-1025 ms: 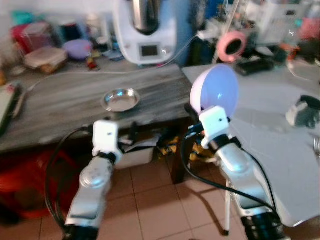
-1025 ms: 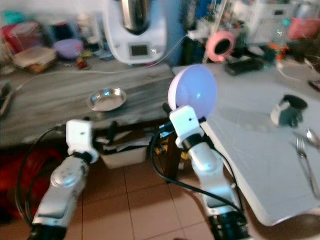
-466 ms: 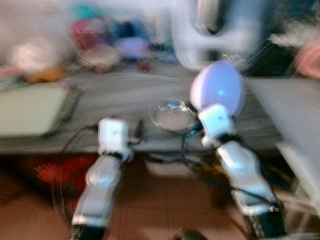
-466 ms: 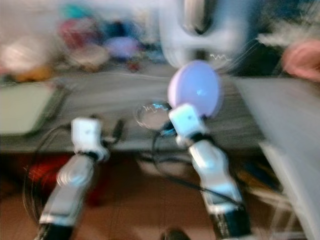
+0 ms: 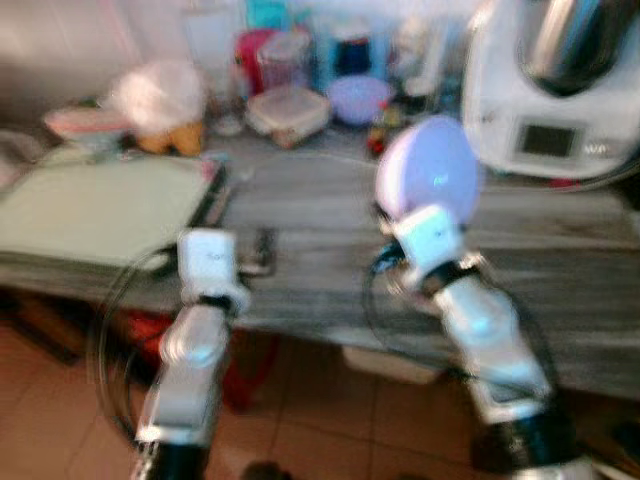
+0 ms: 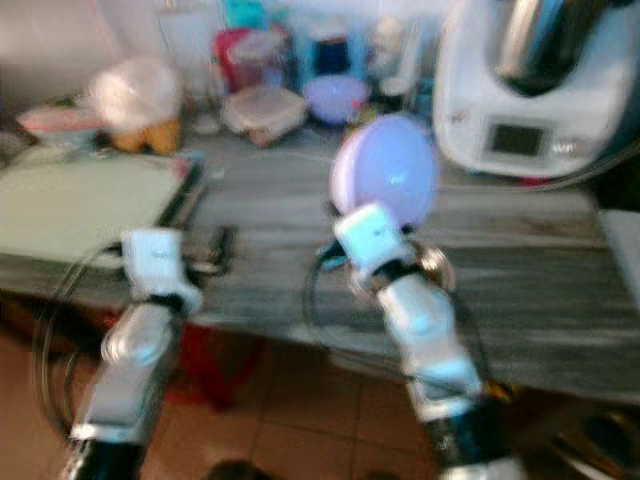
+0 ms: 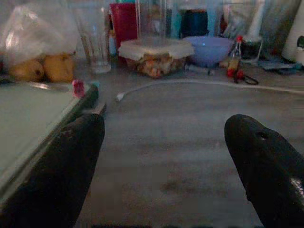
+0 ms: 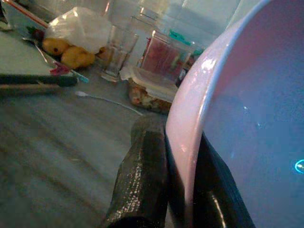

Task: Setting the table

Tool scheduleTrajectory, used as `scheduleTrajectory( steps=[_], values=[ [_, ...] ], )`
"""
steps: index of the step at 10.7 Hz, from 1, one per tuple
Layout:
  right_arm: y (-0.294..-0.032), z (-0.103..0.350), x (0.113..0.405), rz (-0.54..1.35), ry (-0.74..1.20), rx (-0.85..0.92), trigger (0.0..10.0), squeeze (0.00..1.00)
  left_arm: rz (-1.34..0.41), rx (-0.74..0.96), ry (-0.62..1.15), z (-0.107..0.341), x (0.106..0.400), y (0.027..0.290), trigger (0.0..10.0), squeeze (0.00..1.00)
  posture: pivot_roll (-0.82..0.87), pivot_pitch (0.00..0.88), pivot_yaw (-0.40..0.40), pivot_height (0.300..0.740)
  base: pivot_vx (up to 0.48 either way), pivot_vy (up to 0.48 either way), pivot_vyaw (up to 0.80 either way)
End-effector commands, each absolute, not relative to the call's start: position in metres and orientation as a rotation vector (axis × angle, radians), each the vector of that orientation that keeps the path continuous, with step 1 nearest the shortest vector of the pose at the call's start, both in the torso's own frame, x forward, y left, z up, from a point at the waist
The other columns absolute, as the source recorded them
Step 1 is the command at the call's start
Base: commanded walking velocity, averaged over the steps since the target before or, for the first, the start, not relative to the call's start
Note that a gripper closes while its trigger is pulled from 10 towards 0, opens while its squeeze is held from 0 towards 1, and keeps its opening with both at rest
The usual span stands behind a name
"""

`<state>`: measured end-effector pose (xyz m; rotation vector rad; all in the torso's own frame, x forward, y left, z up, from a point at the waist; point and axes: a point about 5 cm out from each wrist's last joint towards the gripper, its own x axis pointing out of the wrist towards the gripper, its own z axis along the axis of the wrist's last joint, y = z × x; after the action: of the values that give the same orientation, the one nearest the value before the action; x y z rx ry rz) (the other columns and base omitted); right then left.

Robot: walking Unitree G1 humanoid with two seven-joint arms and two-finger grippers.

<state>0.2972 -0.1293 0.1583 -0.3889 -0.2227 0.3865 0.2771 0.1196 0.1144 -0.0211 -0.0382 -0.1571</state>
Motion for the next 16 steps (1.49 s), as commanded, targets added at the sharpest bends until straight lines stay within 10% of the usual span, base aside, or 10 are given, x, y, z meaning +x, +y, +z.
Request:
scheduleTrajectory(
  steps=[1, 14, 16],
  values=[
    [-0.129, 0.168, 0.306, 0.382, -0.248, -0.384, 10.0, 0.00, -0.119, -0.004, -0.020, 0.113, 0.274, 0.131, 10.0, 0.00, -0.03, 0.034, 0.037, 0.740, 0.000, 0.000, 0.00],
    [-0.111, 0.130, 0.356, 0.794, 0.126, -0.697, 10.0, 0.01, -0.163, -0.007, 0.087, 0.099, 0.253, 0.132, 10.0, 0.00, 0.01, 0.078, 0.030, 0.740, 0.000, 0.000, 0.00],
    [-0.112, 0.127, 0.354, 0.816, 0.133, -0.705, 10.0, 1.00, -0.169, -0.009, 0.090, 0.098, 0.251, 0.130, 10.0, 0.00, 0.01, 0.077, 0.035, 0.740, 0.000, 0.000, 0.00]
  ],
)
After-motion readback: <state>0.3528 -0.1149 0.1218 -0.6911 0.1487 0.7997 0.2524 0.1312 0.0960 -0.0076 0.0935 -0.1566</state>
